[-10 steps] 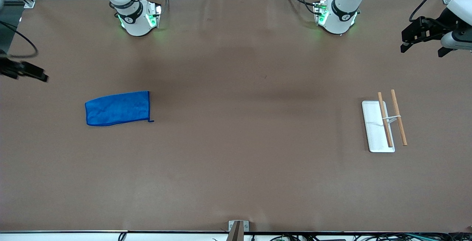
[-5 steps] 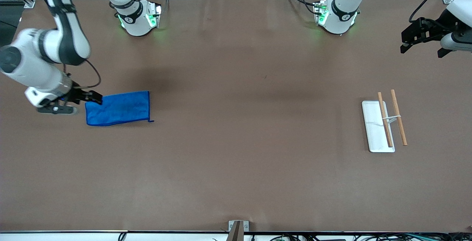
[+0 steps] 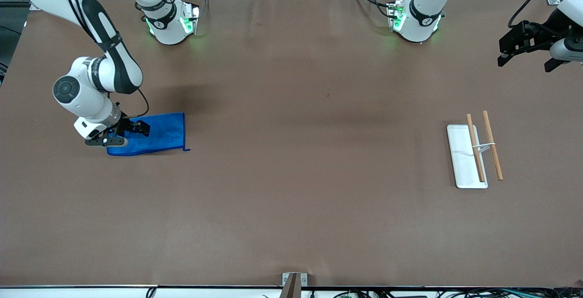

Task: Right arm passes towel to left arm to hang
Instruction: 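Lower the right gripper and pinch the blue towel's edge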

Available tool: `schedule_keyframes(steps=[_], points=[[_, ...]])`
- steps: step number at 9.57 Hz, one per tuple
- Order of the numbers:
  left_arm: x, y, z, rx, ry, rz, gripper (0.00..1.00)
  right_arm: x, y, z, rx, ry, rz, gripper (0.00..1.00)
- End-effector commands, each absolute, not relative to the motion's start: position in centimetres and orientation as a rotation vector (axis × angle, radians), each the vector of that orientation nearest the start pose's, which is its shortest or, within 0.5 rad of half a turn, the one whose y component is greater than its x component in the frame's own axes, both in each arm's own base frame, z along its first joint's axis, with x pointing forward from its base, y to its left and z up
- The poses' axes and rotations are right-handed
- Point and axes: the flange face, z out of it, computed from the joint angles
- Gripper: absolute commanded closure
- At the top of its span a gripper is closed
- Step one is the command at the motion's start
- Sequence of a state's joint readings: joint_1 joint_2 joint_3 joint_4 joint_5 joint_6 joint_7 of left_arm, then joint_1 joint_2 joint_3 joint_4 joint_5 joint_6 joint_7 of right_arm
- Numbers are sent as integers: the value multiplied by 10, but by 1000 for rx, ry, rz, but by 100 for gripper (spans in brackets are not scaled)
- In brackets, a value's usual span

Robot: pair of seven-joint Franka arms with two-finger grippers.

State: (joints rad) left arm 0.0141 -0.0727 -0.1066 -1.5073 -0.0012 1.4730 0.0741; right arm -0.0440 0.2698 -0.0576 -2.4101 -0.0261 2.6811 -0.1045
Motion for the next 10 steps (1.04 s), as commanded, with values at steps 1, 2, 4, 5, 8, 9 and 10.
schedule_keyframes(steps=[1,2,4,5,8,9,10], points=[[524,-52,670,-3124,259,12,0,481,-51,181,-3175,-114,-45,12],[524,-51,671,-3124,254,10,0,478,-48,178,-3173,-119,-26,15],[524,-50,670,-3125,249,12,0,474,-49,175,-3172,-117,-16,51],[524,-50,670,-3125,249,12,0,474,-49,175,-3172,-107,-16,82],[524,-51,670,-3126,252,12,0,476,-40,180,-3165,-55,69,100],[524,-50,670,-3126,250,12,0,486,-23,202,-3157,-58,84,100],[524,-51,670,-3126,252,12,0,500,-16,234,-3156,-8,160,100]])
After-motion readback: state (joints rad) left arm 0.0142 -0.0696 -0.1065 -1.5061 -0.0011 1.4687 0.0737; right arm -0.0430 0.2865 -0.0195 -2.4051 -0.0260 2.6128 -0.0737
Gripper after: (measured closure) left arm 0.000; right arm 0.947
